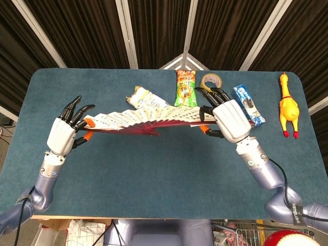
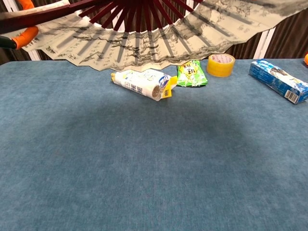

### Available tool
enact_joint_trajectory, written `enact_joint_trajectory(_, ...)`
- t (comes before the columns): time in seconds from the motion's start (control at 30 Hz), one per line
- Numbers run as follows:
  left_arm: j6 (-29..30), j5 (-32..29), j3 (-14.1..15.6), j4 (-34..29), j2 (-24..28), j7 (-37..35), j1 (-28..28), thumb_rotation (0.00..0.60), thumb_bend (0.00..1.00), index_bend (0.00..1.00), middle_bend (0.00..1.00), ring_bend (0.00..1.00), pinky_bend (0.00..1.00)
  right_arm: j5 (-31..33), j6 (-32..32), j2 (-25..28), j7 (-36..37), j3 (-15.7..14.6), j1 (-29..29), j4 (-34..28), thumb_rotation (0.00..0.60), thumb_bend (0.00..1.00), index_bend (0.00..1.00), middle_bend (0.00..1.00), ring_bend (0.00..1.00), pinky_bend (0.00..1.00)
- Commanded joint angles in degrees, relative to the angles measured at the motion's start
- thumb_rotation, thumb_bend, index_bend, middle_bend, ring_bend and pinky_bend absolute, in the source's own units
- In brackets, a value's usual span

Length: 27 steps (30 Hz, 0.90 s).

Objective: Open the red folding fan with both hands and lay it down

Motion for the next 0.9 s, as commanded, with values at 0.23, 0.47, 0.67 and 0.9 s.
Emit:
enact_joint_trajectory(0.23, 4.4, 1.4, -0.2, 4.2, -2.4, 2.9, -1.4, 0.6, 0.57, 0.65, 0.23, 0.02, 0.18, -3.5, 2.4, -3.1, 2.7, -2.6, -2.0, 5.0, 0.6, 0.52, 0.98, 0.16, 0.26, 0.17)
enact_joint_trajectory(0.47, 7.4, 2.6, 0.6, 9.9, -4.5, 5.5, -2.4, 0.6, 0.57, 0.64, 0.23, 0.02, 0.18, -5.4, 4.4, -6.9, 4.1, -3.9, -3.2, 9.9, 0.6, 0.52, 0.98, 0.16, 0.26, 0.17)
enact_joint_trajectory(0.67, 7.0, 2.2, 1.4, 11.8, -5.5, 4.6, -2.4, 0.6, 0.57, 0.42, 0.13, 0.0, 0.16, -5.2, 2.7, -8.0, 1.3, -5.4, -3.5, 12.4, 0.6, 0.51, 0.59, 0.14, 0.21, 0.11)
enact_joint_trajectory(0.9, 4.4, 2.4, 3.8, 9.9, -4.0, 2.6, -1.6, 0.6, 0.57, 0.13, 0.0, 0.0, 0.13, -0.3, -3.7, -5.6, -4.1, -5.9, -3.3, 8.6, 0.6, 0.35, 0.05, 0.09, 0.17, 0.07)
